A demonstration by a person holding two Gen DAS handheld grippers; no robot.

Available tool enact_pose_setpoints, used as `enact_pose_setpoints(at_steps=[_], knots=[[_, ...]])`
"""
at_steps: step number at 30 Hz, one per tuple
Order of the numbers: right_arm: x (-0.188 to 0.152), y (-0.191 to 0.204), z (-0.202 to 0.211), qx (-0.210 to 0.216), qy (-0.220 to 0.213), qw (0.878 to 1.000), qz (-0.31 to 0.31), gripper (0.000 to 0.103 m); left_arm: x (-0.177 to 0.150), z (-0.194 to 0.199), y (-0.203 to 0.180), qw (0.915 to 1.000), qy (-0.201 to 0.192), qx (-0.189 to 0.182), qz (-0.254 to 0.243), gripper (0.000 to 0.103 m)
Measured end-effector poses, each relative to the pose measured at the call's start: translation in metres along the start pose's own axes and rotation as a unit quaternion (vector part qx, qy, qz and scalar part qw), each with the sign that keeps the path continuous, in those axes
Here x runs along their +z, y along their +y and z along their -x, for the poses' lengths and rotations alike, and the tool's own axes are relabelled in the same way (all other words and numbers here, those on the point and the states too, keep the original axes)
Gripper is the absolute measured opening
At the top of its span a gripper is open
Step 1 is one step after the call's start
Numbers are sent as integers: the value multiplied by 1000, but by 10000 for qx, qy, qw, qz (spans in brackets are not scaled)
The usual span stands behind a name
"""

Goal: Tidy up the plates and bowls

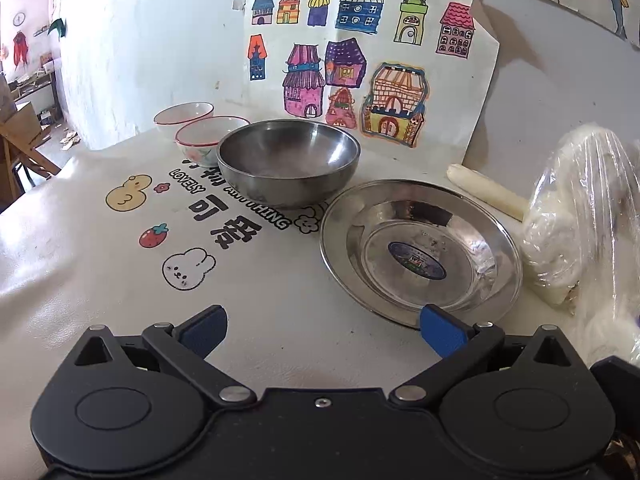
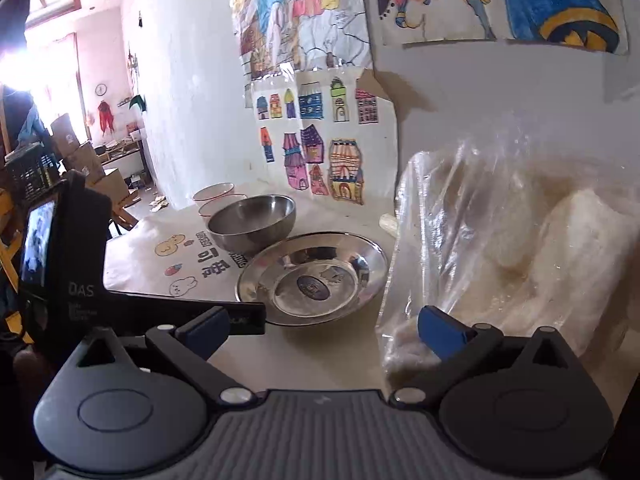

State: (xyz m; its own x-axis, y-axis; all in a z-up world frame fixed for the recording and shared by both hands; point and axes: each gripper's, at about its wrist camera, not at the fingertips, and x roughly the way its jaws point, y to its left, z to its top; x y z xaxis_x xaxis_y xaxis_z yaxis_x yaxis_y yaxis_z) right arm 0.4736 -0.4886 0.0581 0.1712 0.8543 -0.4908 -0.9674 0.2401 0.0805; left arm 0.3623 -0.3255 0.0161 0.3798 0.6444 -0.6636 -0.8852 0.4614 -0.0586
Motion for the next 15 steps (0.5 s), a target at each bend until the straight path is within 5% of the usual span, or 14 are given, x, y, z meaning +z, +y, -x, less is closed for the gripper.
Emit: enact_pose_setpoints(at_steps=[15], knots=[[7, -5, -7, 155, 69, 9998, -111, 103, 4, -1, -2, 9999, 107, 87, 84, 102]])
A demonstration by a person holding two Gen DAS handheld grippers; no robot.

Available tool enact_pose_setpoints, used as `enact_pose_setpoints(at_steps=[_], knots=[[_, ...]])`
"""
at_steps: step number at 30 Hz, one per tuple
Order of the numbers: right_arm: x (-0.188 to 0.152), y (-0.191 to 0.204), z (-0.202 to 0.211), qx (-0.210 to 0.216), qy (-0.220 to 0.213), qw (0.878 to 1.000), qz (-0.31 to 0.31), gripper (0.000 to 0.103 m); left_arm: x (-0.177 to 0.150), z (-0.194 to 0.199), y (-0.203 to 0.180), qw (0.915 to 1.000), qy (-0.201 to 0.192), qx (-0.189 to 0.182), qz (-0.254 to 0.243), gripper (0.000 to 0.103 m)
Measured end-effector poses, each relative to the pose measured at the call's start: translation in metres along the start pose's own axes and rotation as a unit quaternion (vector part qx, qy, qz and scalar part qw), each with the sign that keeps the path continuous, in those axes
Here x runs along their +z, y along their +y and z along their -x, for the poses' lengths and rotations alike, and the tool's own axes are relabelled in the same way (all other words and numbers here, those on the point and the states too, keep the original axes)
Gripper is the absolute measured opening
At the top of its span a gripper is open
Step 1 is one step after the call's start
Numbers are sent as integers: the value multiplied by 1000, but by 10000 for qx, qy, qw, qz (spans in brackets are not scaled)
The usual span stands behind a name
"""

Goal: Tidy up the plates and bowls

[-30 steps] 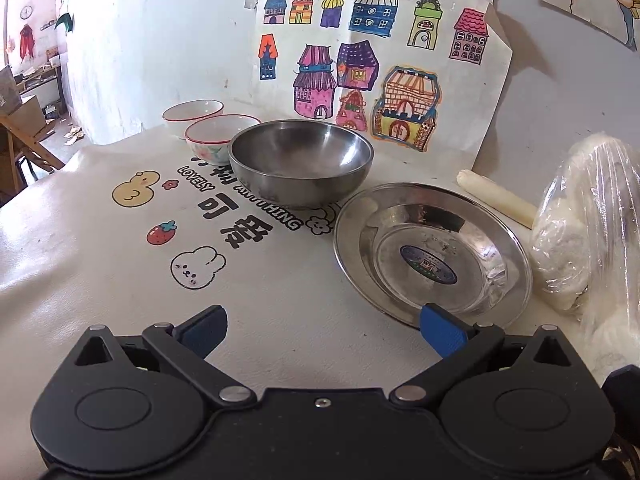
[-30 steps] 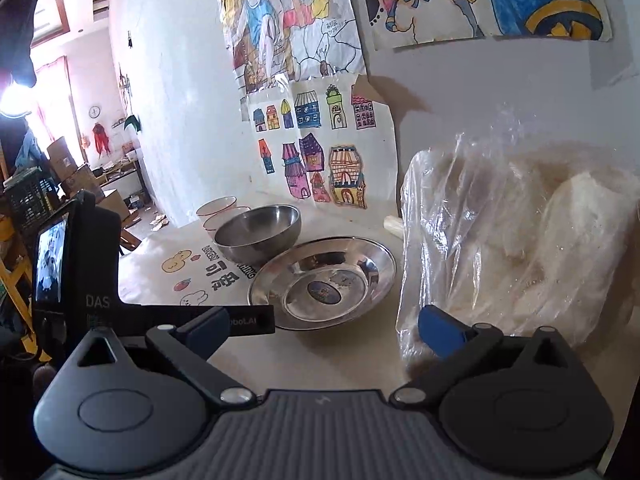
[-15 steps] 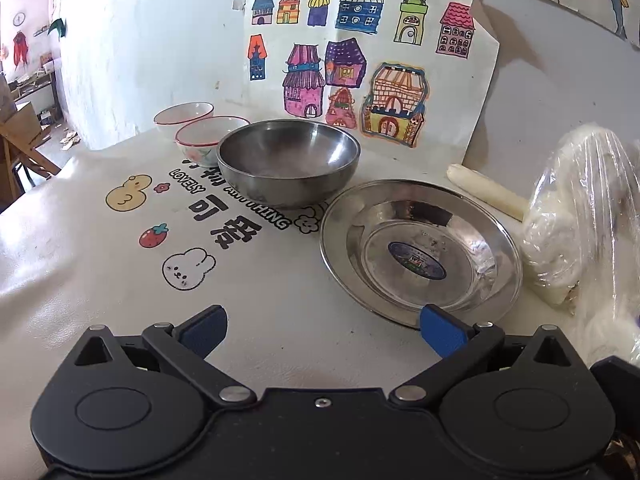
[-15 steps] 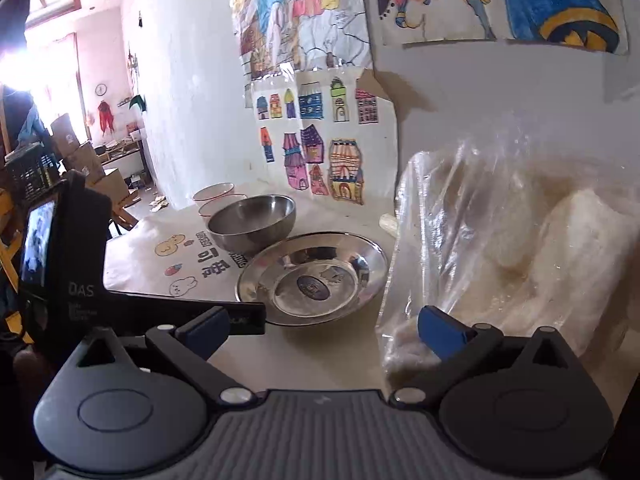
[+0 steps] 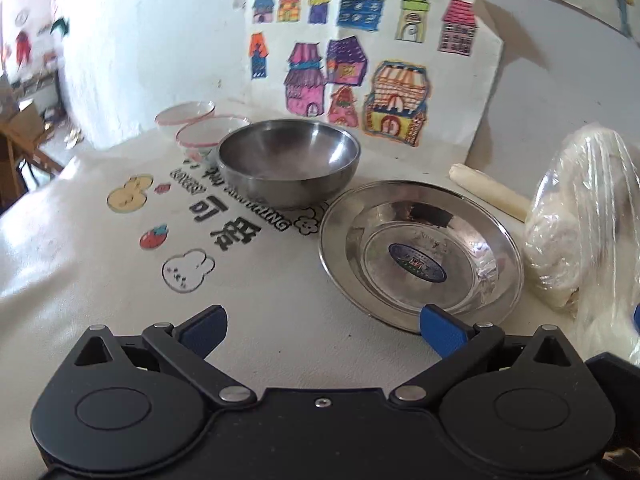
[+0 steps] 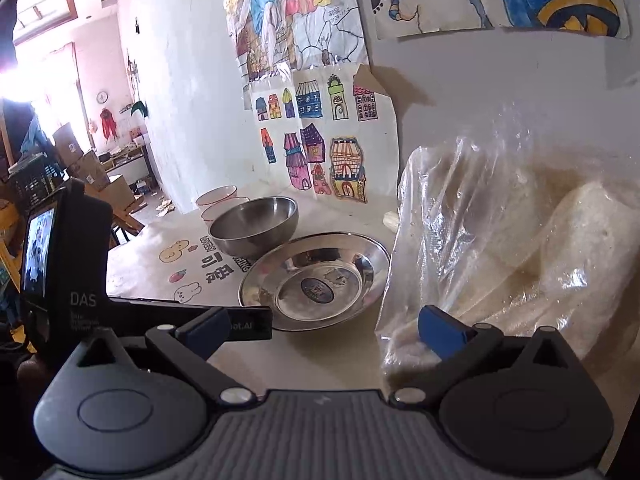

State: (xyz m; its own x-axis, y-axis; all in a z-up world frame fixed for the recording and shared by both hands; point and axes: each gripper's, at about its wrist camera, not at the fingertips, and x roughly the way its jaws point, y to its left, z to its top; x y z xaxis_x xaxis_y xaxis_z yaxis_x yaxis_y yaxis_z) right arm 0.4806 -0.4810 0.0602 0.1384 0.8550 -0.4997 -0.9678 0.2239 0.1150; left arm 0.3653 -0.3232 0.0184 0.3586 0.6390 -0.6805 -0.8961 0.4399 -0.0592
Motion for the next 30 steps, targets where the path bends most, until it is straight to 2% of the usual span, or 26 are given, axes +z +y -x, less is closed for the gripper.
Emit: enact_pose_setpoints(at_steps=[2, 5, 8, 14, 19, 21, 24, 27, 30], knots=[[2, 2, 0, 51, 10, 10000, -80, 103, 1, 0, 1, 10000, 30, 49, 67, 102], [5, 10, 1, -73, 53, 9999, 138, 103, 1, -2, 3, 9998, 89, 73, 178, 102], [5, 14, 1, -154, 32, 9998, 84, 103, 1, -2, 5, 9997, 98, 77, 197, 102], [13, 14, 7, -301, -165, 9985, -416, 103, 19, 6, 24, 9974, 487, 222, 475, 102], [27, 33, 1, -389, -209, 9948, -919, 103, 38, 11, 33, 9984, 377, 285, 304, 102], [31, 45, -9, -473, -272, 9922, -1119, 103, 42, 1, 37, 9967, 497, 401, 496, 102], [26, 56, -33, -757, -489, 9830, -1599, 103, 37, -16, 45, 9951, 641, 158, 739, 102], [16, 59, -55, -1040, -786, 9784, -1604, 103, 37, -27, 55, 9965, 646, -32, 521, 102], [11, 63, -65, -1114, -615, 9799, -1536, 103, 40, -33, 79, 9951, 887, -169, 411, 102]])
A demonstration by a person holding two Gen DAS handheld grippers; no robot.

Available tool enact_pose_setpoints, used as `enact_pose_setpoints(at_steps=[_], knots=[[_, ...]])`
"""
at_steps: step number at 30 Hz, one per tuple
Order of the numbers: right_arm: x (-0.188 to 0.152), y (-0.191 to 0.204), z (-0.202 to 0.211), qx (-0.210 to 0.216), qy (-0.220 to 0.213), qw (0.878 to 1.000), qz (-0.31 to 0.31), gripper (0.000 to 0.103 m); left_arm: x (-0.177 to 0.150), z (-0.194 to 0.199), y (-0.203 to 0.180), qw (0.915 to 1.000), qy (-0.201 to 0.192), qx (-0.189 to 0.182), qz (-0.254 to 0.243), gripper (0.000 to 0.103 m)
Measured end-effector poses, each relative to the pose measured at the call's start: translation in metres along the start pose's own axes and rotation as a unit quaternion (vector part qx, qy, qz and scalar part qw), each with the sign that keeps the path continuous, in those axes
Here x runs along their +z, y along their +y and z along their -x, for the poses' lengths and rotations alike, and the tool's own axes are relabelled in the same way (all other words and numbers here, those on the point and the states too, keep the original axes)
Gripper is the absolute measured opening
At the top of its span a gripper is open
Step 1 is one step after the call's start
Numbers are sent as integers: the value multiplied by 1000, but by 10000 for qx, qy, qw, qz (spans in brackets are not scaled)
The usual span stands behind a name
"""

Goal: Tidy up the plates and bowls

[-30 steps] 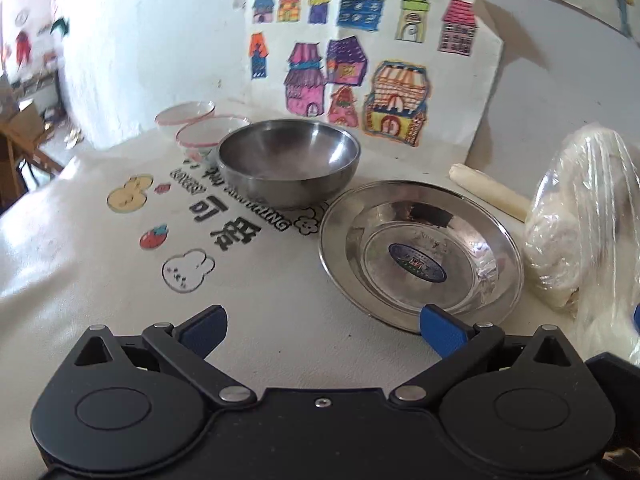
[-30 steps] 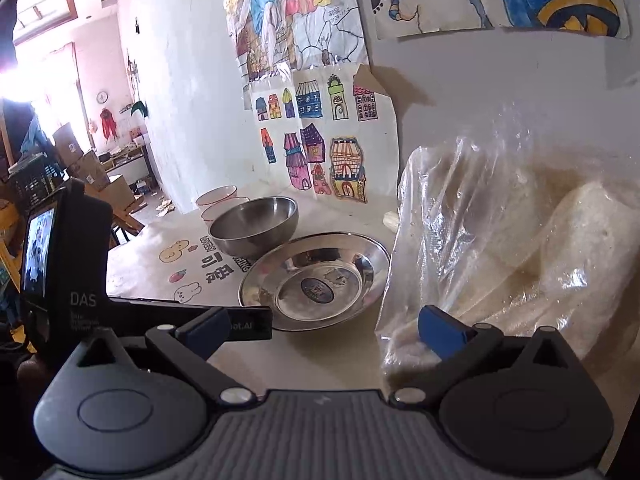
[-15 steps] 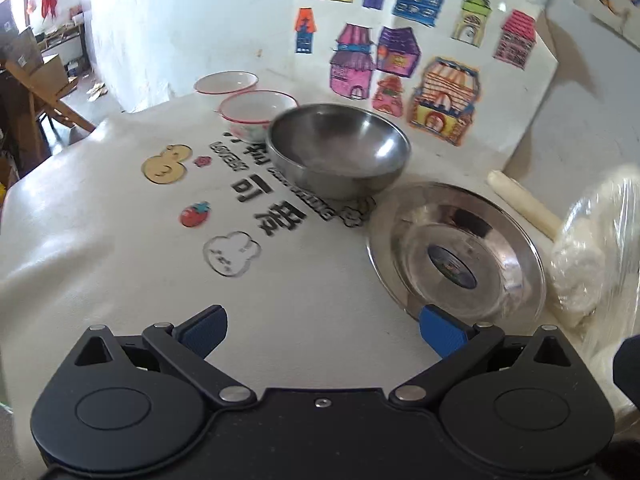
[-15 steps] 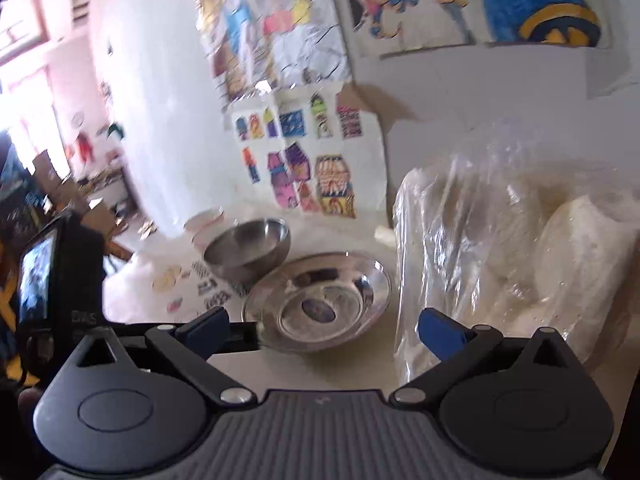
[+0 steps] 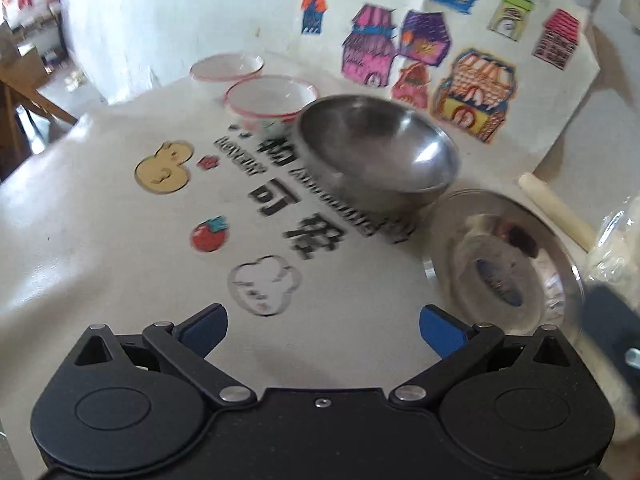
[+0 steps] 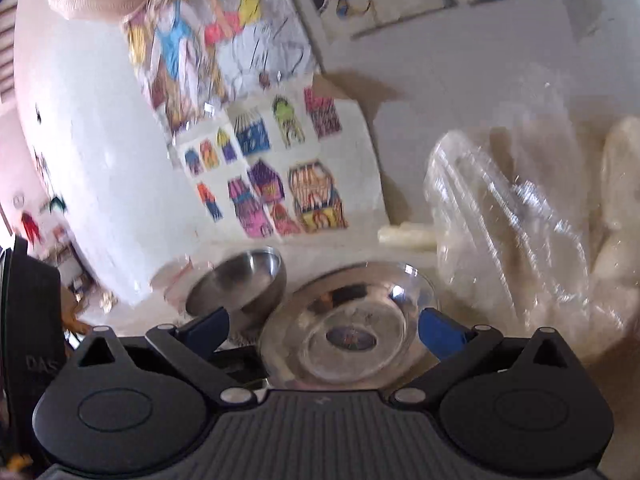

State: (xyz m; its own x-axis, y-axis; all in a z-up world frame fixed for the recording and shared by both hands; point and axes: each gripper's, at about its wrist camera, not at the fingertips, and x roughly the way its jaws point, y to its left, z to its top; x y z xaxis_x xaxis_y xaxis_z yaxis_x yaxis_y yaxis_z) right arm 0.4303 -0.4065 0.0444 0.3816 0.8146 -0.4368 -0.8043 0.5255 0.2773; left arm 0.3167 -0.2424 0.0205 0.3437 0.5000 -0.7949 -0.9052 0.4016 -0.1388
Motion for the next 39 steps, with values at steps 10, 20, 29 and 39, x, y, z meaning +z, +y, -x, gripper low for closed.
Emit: enact_pose_setpoints(at_steps=[10, 20, 29, 39], knots=[[-21, 8, 67, -668, 530, 9960, 274, 103, -38, 27, 18, 9984, 112, -27, -547, 102], [-53, 17, 96, -1157, 586, 9914, -195, 103, -59, 49, 2, 9947, -62, -11, -1027, 102], [-62, 21, 113, -1238, 686, 9889, -446, 103, -62, 57, -8, 9917, -160, -112, -1271, 102], [-70, 7, 120, -1236, 819, 9861, -745, 103, -68, 58, -10, 9888, -38, -166, -1482, 102]])
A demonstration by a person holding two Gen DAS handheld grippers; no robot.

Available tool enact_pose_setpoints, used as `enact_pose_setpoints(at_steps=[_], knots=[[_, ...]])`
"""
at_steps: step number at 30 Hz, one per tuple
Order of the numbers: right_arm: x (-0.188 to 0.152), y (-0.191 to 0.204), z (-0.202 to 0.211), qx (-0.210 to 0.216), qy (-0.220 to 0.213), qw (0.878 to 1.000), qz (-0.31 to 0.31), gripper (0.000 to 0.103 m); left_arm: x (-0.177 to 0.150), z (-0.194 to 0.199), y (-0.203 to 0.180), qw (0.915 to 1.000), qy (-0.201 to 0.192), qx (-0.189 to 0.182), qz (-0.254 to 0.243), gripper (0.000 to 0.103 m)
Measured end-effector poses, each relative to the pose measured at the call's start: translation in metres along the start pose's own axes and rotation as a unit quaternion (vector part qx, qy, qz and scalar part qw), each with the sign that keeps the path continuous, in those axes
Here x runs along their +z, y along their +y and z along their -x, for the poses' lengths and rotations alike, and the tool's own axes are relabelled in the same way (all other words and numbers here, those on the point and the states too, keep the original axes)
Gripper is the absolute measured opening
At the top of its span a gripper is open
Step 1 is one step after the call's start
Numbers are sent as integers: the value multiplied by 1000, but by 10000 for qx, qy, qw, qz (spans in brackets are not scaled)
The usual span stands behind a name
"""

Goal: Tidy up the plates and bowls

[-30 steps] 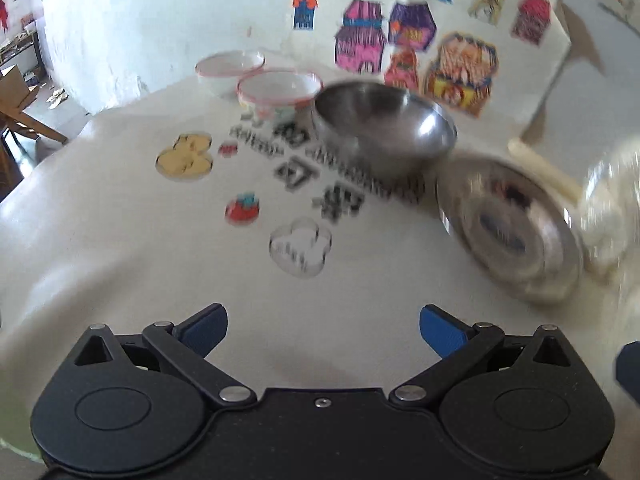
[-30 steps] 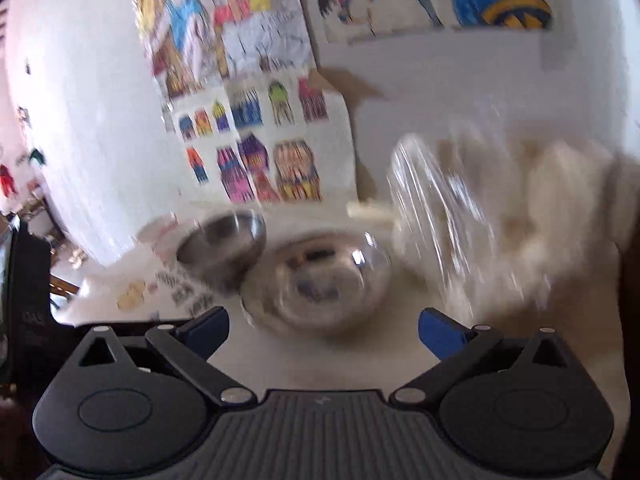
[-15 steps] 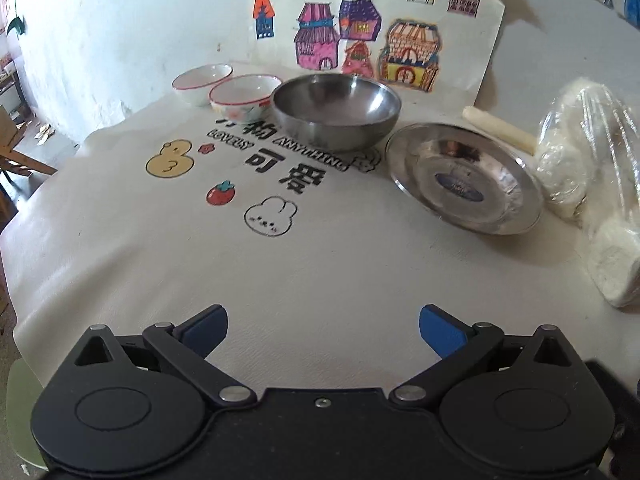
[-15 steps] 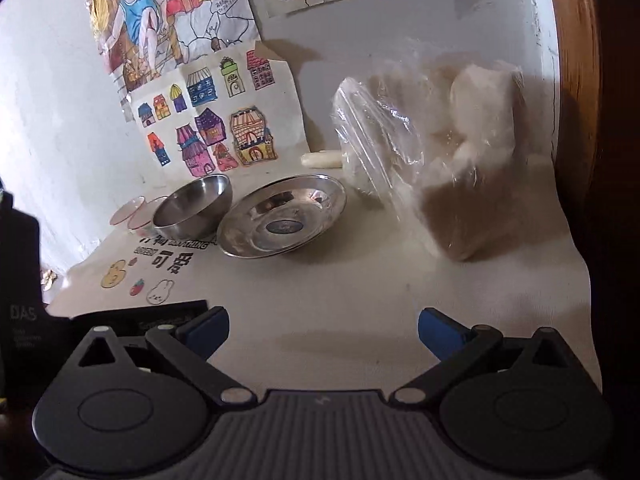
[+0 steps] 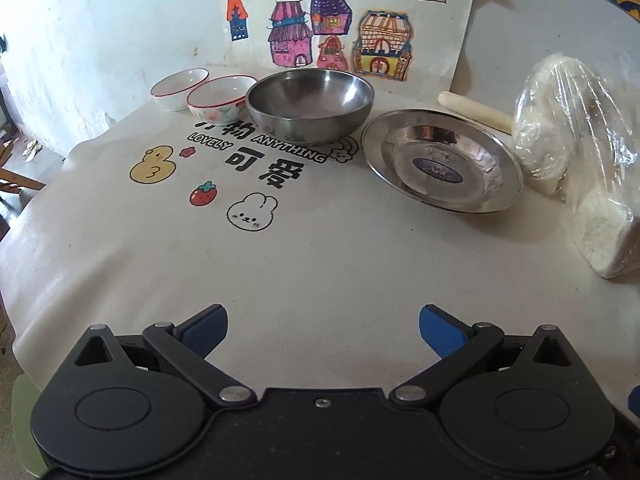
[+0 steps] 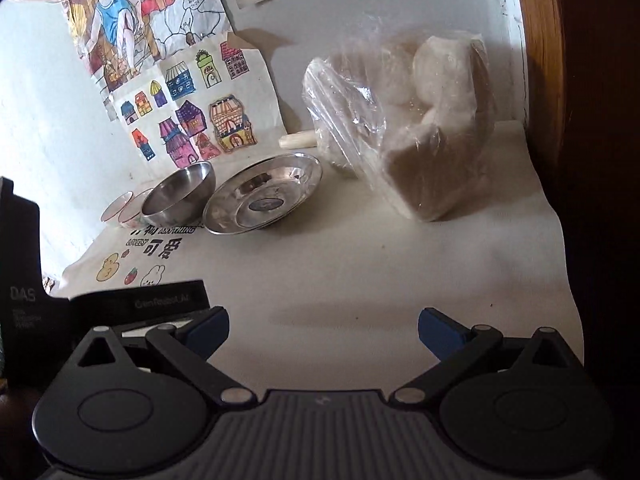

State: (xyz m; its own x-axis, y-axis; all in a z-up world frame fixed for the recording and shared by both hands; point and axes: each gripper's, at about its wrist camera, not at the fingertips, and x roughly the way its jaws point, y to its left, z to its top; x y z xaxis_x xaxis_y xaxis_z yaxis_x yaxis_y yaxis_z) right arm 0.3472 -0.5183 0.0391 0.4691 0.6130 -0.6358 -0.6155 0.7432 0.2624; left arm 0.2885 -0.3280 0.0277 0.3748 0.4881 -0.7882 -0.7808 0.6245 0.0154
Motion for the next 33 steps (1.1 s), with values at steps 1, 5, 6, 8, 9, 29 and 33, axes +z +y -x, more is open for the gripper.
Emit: enact_pose_setpoints(at_steps=[1, 5, 6, 8, 9, 29, 33], knots=[[0, 0, -1, 27, 38, 10000, -18, 103, 0, -1, -1, 10000, 17, 15, -12, 102], [2, -3, -2, 88, 45, 9999, -67, 103, 3, -1, -1, 10000, -6, 41, 22, 102], [3, -3, -3, 137, 42, 9999, -75, 103, 3, 0, -1, 10000, -17, 49, 32, 102], [6, -3, -4, 208, 37, 9998, -62, 103, 4, -1, -1, 10000, -10, 73, 35, 102], [7, -1, -5, 243, 12, 9997, -37, 103, 5, -1, -1, 10000, 1, 81, 53, 102], [83, 62, -82, -5, -447, 9988, -212, 103, 91, -13, 66, 9897, -65, 814, 1176, 102], [102, 93, -96, -22, -441, 9990, 50, 103, 111, -15, 87, 9873, -38, 810, 1367, 102]])
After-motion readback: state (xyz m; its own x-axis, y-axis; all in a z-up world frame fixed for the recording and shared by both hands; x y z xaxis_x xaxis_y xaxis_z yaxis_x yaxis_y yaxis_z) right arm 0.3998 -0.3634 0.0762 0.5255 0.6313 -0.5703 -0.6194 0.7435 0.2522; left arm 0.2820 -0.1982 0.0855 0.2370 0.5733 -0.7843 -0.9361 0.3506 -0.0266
